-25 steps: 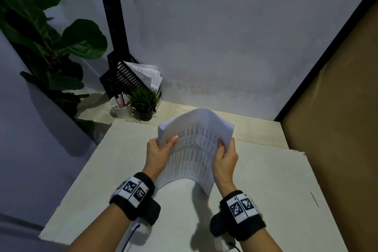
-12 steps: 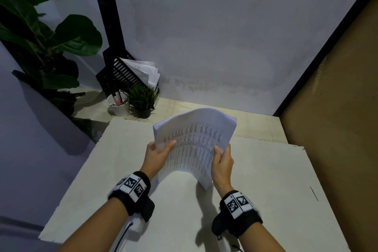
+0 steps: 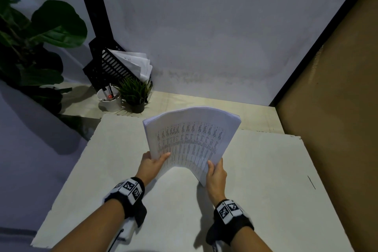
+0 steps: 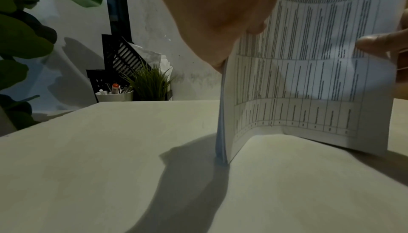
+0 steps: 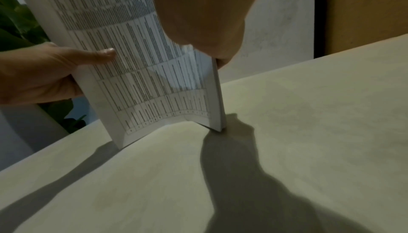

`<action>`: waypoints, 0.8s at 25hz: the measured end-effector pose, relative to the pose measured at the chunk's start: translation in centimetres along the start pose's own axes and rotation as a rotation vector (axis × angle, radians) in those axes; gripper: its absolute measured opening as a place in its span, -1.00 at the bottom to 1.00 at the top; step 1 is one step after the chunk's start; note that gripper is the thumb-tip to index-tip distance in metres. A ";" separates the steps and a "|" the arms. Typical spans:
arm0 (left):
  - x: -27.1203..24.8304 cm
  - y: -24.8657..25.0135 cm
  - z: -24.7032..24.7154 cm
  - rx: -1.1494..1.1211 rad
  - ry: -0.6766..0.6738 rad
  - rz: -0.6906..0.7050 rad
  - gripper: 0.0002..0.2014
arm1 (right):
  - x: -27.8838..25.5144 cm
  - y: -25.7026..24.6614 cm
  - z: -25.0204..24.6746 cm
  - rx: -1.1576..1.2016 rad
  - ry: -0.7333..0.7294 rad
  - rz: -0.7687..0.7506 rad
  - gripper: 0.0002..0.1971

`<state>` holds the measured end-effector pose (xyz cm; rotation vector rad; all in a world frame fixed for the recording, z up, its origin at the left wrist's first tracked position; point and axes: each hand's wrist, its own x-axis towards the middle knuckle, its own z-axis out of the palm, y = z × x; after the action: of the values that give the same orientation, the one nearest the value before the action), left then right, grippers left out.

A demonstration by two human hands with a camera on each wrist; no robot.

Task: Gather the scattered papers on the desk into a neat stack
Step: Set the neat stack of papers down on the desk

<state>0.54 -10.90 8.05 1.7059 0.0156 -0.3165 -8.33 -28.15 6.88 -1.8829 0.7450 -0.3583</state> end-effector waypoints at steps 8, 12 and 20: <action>1.5 0.5 -0.7 0.193 -0.196 0.059 -0.73 | 0.7 0.4 -0.4 -0.056 -0.024 0.019 -0.79; 2.4 2.3 1.0 0.242 -0.381 0.048 -0.60 | 2.0 -0.3 -3.7 -0.081 -0.016 0.050 -0.91; 0.3 3.7 12.0 0.223 -0.423 0.072 -0.48 | 3.9 5.5 -13.0 0.097 0.116 0.341 -0.86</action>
<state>-0.90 -23.16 10.10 1.8234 -0.4037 -0.6386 -14.38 -41.52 7.02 -1.6180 1.0887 -0.2816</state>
